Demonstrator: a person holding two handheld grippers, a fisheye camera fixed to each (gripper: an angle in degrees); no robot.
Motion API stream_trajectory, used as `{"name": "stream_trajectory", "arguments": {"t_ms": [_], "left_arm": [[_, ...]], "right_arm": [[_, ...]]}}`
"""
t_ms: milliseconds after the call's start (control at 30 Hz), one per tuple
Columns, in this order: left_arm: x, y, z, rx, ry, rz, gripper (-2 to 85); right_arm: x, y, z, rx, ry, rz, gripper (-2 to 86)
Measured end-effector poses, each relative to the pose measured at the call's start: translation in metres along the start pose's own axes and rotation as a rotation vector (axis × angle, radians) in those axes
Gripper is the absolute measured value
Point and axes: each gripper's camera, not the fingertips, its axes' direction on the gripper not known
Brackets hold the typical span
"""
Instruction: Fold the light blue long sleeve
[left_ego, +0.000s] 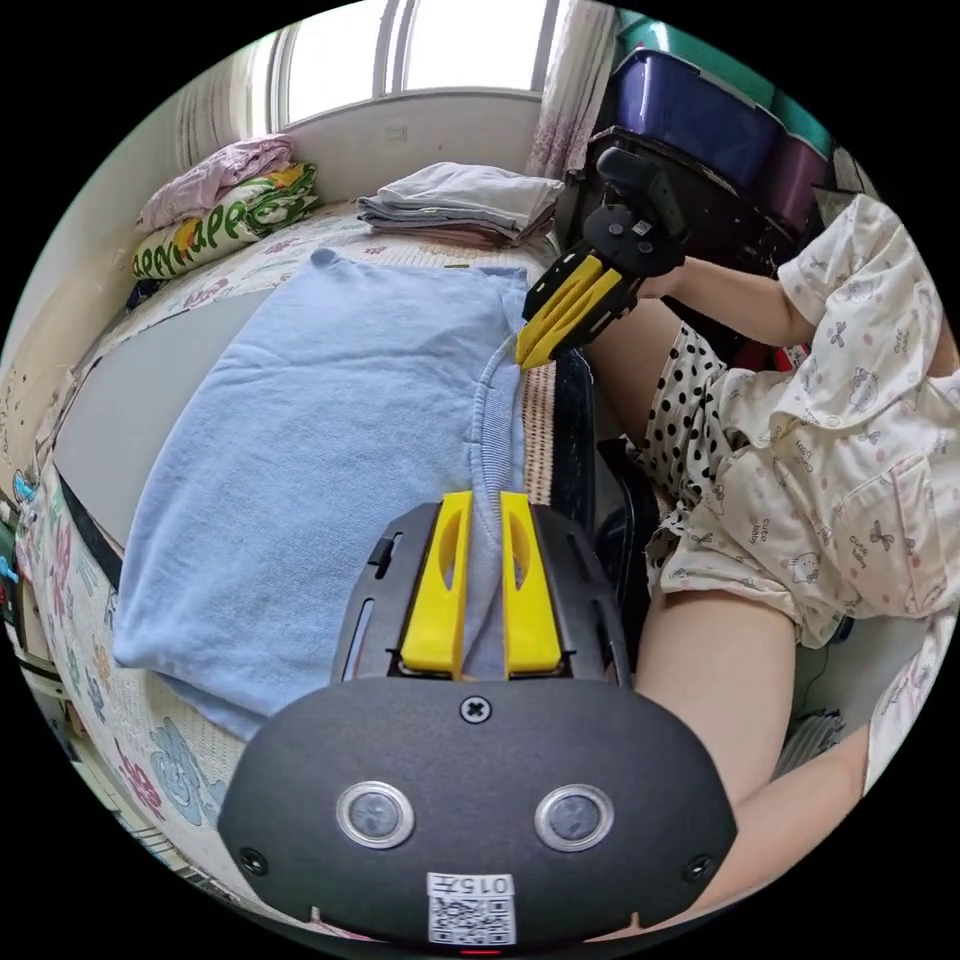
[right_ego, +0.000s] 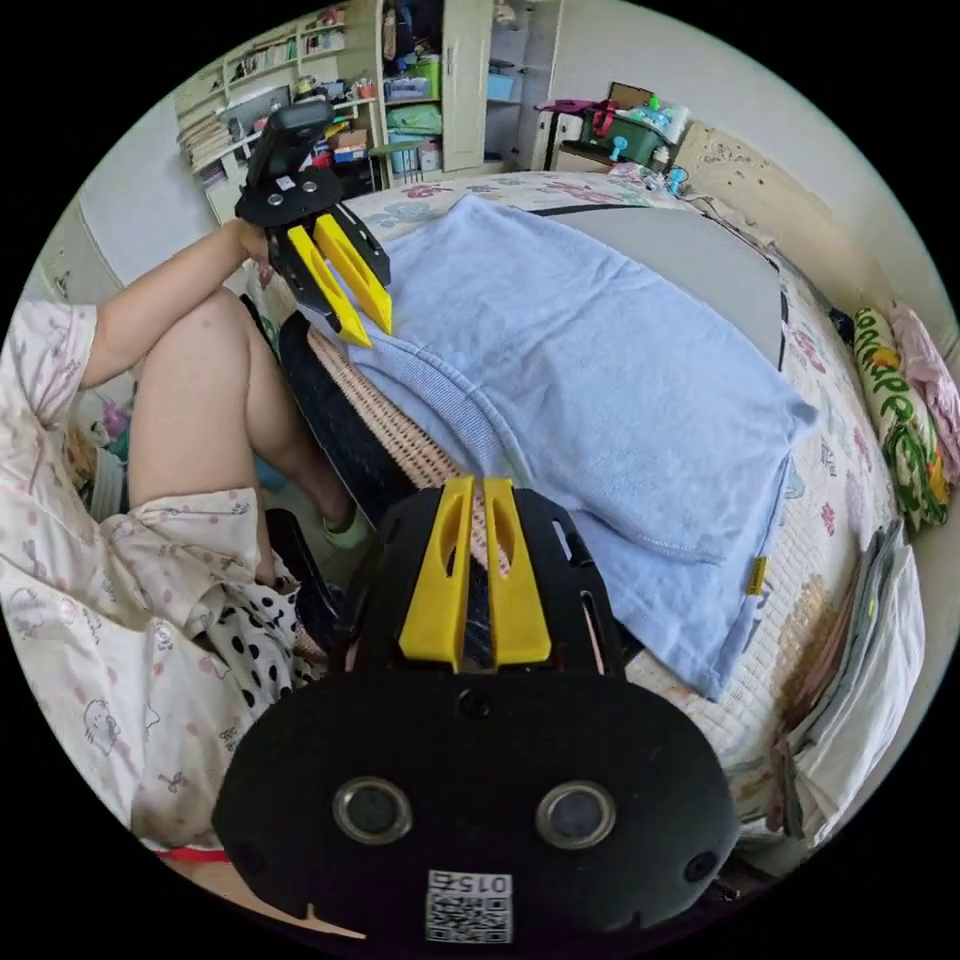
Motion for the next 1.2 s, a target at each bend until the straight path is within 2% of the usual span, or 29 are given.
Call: {"name": "stream_trajectory", "arguments": {"t_ms": [67,167,267,333,467,633,733,900,1067,1133,1200], "left_arm": [[-0.010,0.006,-0.008,0.045,0.060,-0.009,6.0],[-0.036,0.017,-0.036,0.192,0.109,-0.049,6.5],[-0.061,0.018,-0.062,0.318,0.050,-0.096,7.6],[-0.079,0.003,-0.065,0.352,-0.077,-0.166,9.5],[-0.109,-0.039,-0.042,0.377,-0.116,-0.232,11.0],[-0.151,-0.116,0.024,0.296,-0.169,-0.287,11.3],[-0.187,-0.191,0.091,0.129,-0.288,-0.340,11.3],[-0.246,-0.264,0.183,0.041,-0.277,-0.443,11.8],[-0.301,-0.277,0.262,-0.098,-0.236,-0.596,11.0],[-0.316,-0.266,0.284,-0.173,-0.212,-0.625,6.3],[-0.317,-0.254,0.287,-0.175,-0.200,-0.627,3.7]], "right_arm": [[0.035,-0.002,-0.044,0.083,-0.165,0.089,4.2],[0.094,0.012,-0.102,0.213,-0.238,0.295,6.5],[0.157,0.031,-0.151,0.332,-0.174,0.577,9.0],[0.186,0.037,-0.169,0.391,-0.135,0.727,10.2],[0.232,0.013,-0.173,0.387,-0.053,0.889,13.1],[0.260,-0.029,-0.166,0.360,-0.017,0.906,11.8],[0.274,-0.049,-0.174,0.360,-0.012,0.892,10.6],[0.301,-0.059,-0.183,0.400,-0.085,0.897,9.3],[0.321,-0.059,-0.179,0.432,-0.129,0.915,3.2],[0.327,-0.053,-0.179,0.449,-0.134,0.922,2.4],[0.331,-0.043,-0.181,0.475,-0.127,0.926,1.8]]}}
